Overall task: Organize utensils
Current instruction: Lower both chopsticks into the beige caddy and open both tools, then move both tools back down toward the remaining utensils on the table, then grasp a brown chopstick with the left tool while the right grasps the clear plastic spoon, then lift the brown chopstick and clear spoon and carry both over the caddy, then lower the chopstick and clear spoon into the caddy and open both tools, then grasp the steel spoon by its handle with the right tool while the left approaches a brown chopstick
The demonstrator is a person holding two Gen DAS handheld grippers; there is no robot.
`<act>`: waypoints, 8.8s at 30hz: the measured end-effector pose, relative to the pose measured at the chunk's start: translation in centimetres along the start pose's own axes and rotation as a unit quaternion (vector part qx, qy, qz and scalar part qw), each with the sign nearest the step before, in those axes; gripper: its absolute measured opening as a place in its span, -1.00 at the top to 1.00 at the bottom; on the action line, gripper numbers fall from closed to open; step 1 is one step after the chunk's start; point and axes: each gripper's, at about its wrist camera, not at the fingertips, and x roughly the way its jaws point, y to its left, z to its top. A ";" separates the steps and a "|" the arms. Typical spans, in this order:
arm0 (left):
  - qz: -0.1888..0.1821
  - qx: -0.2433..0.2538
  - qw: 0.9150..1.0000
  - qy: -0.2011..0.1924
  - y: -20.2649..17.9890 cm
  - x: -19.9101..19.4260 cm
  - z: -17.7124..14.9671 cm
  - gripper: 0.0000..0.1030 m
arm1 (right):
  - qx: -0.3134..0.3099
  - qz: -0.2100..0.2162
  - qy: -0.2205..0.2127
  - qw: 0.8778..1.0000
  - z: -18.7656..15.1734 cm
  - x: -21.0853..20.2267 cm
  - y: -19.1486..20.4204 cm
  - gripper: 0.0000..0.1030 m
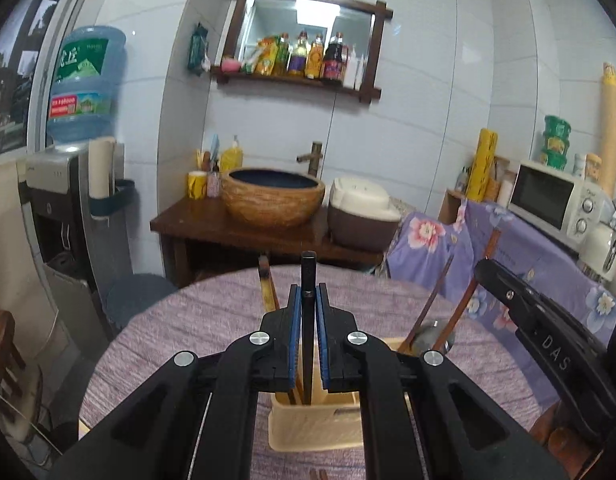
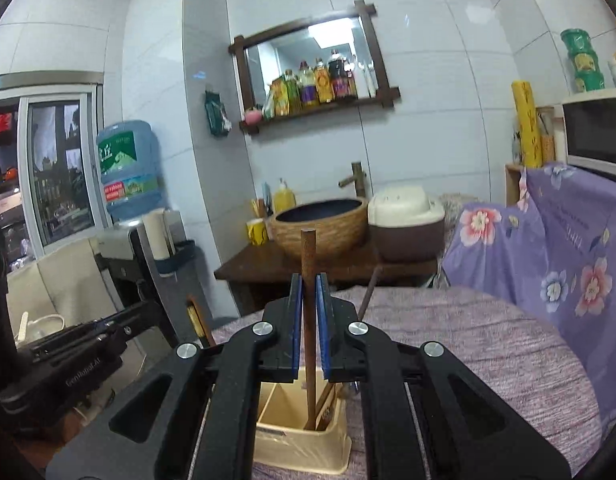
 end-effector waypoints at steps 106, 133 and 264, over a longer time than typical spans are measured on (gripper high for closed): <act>0.059 0.060 0.949 0.303 1.0 7.7 -15.9 0.72 | -0.040 -0.085 0.339 0.936 -20.3 0.5 -6.0 0.29; -0.041 0.002 0.996 0.084 0.9 -6.5 -5.7 0.84 | 0.001 0.035 0.192 0.981 -9.9 -7.8 -5.2 0.76; 0.058 0.020 0.993 0.101 3.1 -4.5 -12.2 -0.54 | -0.021 -0.022 0.267 0.963 -18.0 -3.5 0.8 -0.24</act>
